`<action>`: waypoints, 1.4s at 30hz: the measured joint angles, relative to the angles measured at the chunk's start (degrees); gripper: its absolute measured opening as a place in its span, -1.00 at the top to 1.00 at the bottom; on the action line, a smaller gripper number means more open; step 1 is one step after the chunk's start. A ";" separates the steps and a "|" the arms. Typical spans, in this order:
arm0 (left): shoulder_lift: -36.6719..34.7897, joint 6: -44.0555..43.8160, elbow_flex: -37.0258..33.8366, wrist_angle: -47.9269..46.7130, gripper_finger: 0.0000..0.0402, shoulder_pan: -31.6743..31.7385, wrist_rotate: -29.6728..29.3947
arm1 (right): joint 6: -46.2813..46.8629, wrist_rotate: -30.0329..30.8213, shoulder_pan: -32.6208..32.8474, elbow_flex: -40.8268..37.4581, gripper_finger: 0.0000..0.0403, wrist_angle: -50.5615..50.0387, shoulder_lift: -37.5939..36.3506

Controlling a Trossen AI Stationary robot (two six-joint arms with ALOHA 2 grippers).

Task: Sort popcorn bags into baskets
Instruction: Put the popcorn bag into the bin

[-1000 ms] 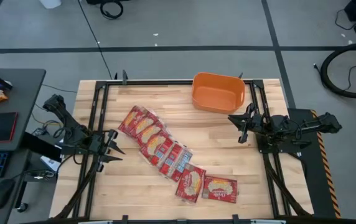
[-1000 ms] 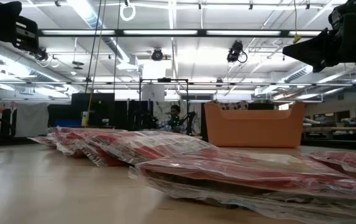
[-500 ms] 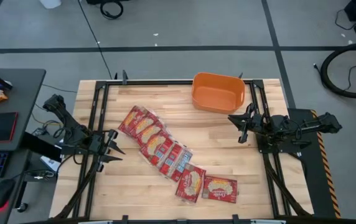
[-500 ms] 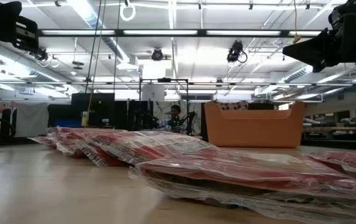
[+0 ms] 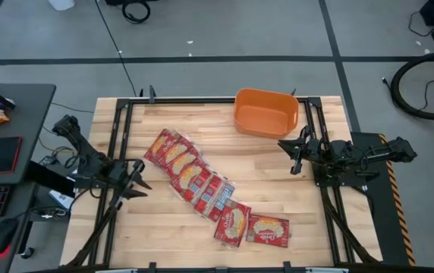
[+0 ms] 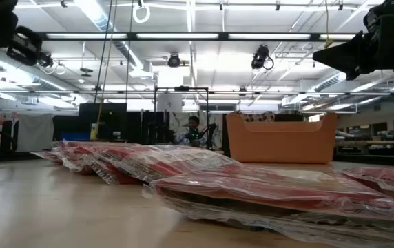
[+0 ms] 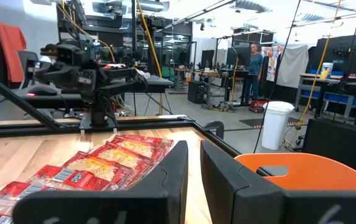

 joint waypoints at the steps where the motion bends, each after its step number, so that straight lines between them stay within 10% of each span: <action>1: 0.00 -3.59 0.00 0.00 0.42 0.00 -0.01 | 0.00 0.01 0.00 0.00 0.76 0.01 -0.01; 20: 1.86 -15.84 0.17 -1.30 0.42 0.52 -0.45 | 0.00 -0.01 0.00 0.00 0.76 0.01 0.01; 42: 32.82 -15.50 8.61 -1.27 0.42 21.95 8.51 | 0.00 -0.01 0.00 0.00 0.76 0.01 0.01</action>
